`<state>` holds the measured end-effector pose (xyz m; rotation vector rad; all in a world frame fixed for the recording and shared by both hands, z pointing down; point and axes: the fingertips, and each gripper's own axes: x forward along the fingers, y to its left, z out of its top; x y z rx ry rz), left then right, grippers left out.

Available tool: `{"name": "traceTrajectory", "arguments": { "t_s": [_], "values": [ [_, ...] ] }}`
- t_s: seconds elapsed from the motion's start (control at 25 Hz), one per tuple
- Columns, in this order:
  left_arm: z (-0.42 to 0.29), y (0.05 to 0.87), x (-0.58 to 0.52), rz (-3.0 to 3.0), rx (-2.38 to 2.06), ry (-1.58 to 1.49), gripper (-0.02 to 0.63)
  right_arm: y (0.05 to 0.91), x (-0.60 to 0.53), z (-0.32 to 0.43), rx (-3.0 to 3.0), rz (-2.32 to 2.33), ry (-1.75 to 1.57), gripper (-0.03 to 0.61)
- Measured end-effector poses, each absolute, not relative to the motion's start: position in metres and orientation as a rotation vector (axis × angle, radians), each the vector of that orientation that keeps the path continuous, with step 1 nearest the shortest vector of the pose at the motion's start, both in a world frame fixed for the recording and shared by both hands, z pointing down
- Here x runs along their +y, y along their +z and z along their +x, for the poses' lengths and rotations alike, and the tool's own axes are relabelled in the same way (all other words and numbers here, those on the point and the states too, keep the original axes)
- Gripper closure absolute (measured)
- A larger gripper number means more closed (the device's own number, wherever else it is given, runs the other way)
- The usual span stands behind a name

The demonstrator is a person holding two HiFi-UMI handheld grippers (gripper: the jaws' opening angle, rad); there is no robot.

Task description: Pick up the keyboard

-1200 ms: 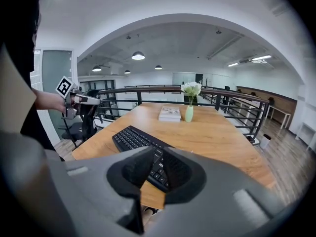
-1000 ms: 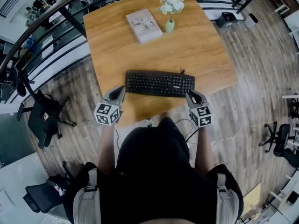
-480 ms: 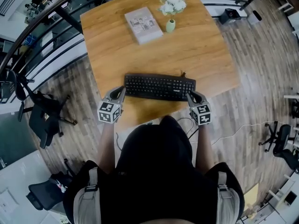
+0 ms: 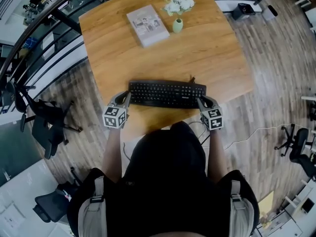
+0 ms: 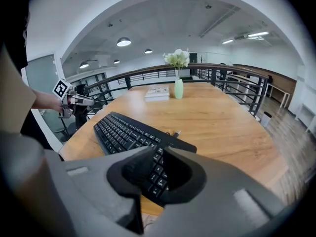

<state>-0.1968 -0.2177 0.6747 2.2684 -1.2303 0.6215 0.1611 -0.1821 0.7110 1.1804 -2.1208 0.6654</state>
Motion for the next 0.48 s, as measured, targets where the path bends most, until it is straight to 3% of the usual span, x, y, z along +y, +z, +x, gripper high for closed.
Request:
{"name": "traceTrajectory", "arguments": {
  "t_s": [0.24, 0.48],
  "values": [
    [-0.201, 0.702, -0.229, 2.179, -1.238, 0.59, 0.595, 0.731, -0.187, 0.177, -2.063, 1.183, 0.699, 0.507],
    [-0.206, 0.724, -0.232, 2.118, -1.238, 0.6, 0.587, 0.751, -0.19, 0.196, -1.994, 1.201, 0.714, 0.463]
  ]
}}
